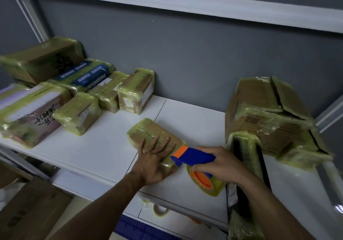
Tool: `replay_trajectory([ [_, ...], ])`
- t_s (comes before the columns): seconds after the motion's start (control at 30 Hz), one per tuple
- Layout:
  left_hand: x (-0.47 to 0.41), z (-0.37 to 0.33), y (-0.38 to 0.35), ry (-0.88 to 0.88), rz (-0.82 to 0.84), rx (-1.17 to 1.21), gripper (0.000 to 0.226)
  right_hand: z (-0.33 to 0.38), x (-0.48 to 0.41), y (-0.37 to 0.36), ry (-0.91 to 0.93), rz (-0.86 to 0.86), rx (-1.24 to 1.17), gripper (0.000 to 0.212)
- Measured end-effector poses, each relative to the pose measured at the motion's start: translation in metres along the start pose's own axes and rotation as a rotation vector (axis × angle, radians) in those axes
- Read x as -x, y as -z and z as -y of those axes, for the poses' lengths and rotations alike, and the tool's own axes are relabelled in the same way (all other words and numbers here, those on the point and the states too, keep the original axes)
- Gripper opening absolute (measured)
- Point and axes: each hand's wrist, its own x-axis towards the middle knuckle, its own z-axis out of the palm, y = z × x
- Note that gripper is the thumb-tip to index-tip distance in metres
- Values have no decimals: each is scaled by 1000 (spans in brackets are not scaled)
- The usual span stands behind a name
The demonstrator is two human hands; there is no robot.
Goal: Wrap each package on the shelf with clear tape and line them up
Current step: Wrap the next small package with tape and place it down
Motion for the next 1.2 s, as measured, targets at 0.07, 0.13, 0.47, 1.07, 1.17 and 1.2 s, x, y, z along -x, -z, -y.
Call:
replay_trajectory([
  [0.07,2,4,-1,-36,-16,28,84,5,-7,-3,-24,38,64,37],
  [0.13,1,8,0,-37,-14,30,81,11,-11,-10,-7,24,82,35],
  [0.47,-11,38,12,-58,50,-6,80,11,-2,-12,25,-32,87,28],
  [1.07,-6,38,14,-102,119,-99,84,-9,-9,-27,-71,33,89,35],
  [1.17,-6,42,14,-140,133,-157,82,-13,-14,-34,-68,16,85,37],
  [1.2,-5,42,14,-147,132,-164,82,-14,-15,-36,-63,9,84,37],
])
